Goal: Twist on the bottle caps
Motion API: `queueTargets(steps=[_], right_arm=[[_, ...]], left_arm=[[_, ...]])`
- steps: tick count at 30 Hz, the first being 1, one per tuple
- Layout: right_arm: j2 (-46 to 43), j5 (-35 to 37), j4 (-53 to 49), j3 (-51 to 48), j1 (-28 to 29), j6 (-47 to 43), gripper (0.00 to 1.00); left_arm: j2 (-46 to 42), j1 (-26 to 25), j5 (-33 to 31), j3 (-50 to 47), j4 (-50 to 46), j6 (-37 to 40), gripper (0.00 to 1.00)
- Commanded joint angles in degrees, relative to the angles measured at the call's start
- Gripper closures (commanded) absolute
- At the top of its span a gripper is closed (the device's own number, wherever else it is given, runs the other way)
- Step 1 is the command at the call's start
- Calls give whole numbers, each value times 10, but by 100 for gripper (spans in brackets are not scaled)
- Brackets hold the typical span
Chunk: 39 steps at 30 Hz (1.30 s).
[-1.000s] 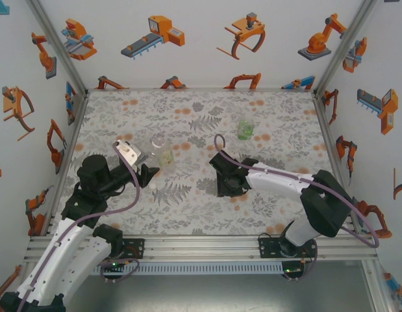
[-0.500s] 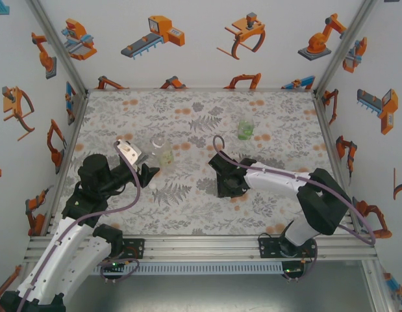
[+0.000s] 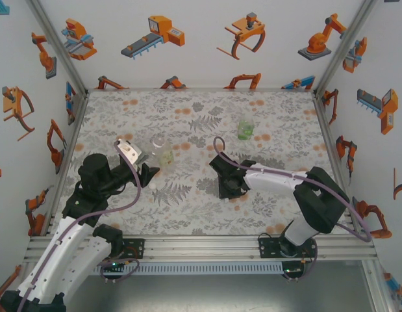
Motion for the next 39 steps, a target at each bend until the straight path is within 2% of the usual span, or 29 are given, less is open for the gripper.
queueTargets(steps=[1, 4, 9, 12, 14, 16, 20, 27, 31, 39], right_arm=[[-9, -21, 27, -17, -11, 16, 75], [-23, -62, 69, -35, -30, 24, 77], [-55, -156, 224, -110, -68, 58, 77], [-60, -185, 284, -156, -91, 82, 75], [-64, -182, 287, -178, -102, 85, 70], [-73, -164, 267, -194, -110, 85, 65], [-109, -113, 205, -208, -119, 83, 62], [-126, -72, 119, -152, -113, 68, 53], [-107, -32, 57, -91, -78, 57, 48], [-26, 59, -60, 30, -3, 29, 47]], left_arm=[[-1, 3, 13, 8, 14, -2, 97], [-1, 5, 13, 8, 14, -2, 97], [1, 4, 15, 9, 14, -2, 97], [2, 5, 15, 9, 13, -2, 97], [1, 5, 15, 9, 14, -2, 97], [1, 5, 14, 8, 14, -3, 97], [2, 5, 13, 8, 15, -4, 97], [4, 6, 15, 9, 14, -4, 97], [3, 6, 14, 9, 14, -3, 97], [2, 8, 15, 9, 14, -3, 97]])
